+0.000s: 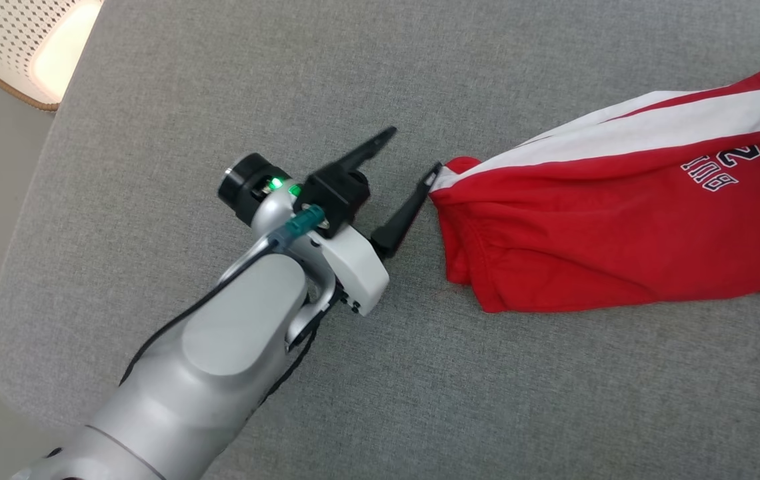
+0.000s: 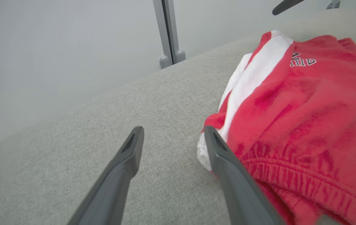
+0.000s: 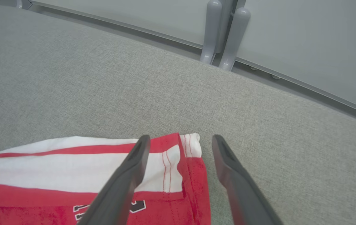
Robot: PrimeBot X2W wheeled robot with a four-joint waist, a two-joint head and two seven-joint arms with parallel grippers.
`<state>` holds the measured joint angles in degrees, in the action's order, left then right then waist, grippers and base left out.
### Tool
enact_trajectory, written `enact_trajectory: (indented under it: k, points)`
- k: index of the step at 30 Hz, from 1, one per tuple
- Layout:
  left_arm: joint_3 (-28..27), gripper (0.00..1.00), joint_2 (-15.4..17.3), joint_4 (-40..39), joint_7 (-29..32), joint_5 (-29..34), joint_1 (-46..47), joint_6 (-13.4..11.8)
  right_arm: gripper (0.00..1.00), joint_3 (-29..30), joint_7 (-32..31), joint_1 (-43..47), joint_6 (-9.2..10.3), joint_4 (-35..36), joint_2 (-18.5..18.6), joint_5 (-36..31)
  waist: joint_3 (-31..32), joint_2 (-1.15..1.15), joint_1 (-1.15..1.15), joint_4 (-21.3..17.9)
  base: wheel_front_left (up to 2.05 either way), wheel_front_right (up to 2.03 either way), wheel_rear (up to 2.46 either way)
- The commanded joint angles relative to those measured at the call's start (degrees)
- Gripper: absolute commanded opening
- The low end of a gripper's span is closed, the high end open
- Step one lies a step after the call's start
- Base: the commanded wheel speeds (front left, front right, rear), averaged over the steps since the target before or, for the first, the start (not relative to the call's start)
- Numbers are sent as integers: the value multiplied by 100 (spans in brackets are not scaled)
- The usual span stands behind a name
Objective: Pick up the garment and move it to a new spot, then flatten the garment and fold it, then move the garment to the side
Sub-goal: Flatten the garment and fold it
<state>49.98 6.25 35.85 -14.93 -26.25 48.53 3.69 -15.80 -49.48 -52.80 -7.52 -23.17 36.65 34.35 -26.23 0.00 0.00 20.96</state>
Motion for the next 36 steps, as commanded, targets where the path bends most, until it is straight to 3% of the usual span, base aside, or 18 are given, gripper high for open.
enact_trajectory:
  k: [1,13,20,26,36]
  points:
    - [-115,100,34,-28,-33,27,-8,-74,100,-11,269,41,7,49,4,-56,54,0,0,-25,0,0,0]
    - [-1891,100,158,-1059,-30,4,-1090,-470,100,-437,4047,1017,5,325,-343,-500,895,0,0,-563,0,0,0]
    - [-2801,100,52,-1661,-30,241,-2020,-377,100,-101,5645,1915,5,238,-825,-1068,1386,0,0,-869,0,0,0]
    - [-3341,100,-93,-1963,-30,536,-2757,-252,100,481,6215,2867,5,277,-1498,-1615,1695,0,0,-1074,0,0,0]
    - [-3921,100,-280,-2339,-31,1105,-3846,23,100,1289,6433,4307,5,507,-2649,-2218,1962,0,0,-1349,0,0,0]
